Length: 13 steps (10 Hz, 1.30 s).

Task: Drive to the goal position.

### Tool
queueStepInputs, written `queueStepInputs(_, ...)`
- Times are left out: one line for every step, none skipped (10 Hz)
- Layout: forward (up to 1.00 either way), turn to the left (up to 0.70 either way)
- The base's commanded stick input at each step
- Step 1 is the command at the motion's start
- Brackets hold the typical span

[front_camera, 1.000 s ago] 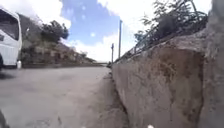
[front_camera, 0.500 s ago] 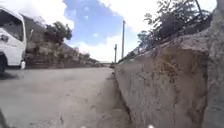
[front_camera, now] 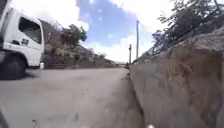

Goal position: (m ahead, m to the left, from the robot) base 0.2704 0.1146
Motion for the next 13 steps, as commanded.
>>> queueStepInputs(0.00, 0.45)
queueStepInputs(0.00, 0.45)
queueStepInputs(0.00, 0.45)
queueStepInputs(0.04, 0.43)
queueStepInputs(0.36, 0.22)
queueStepInputs(0.67, 0.02)
queueStepInputs(0.70, 0.00)
queueStepInputs(0.70, 0.00)
queueStepInputs(0.70, 0.08)
queueStepInputs(0.70, 0.24)
queueStepInputs(0.70, 0.27)
queueStepInputs(0.70, 0.27)
queueStepInputs(0.70, 0.27)
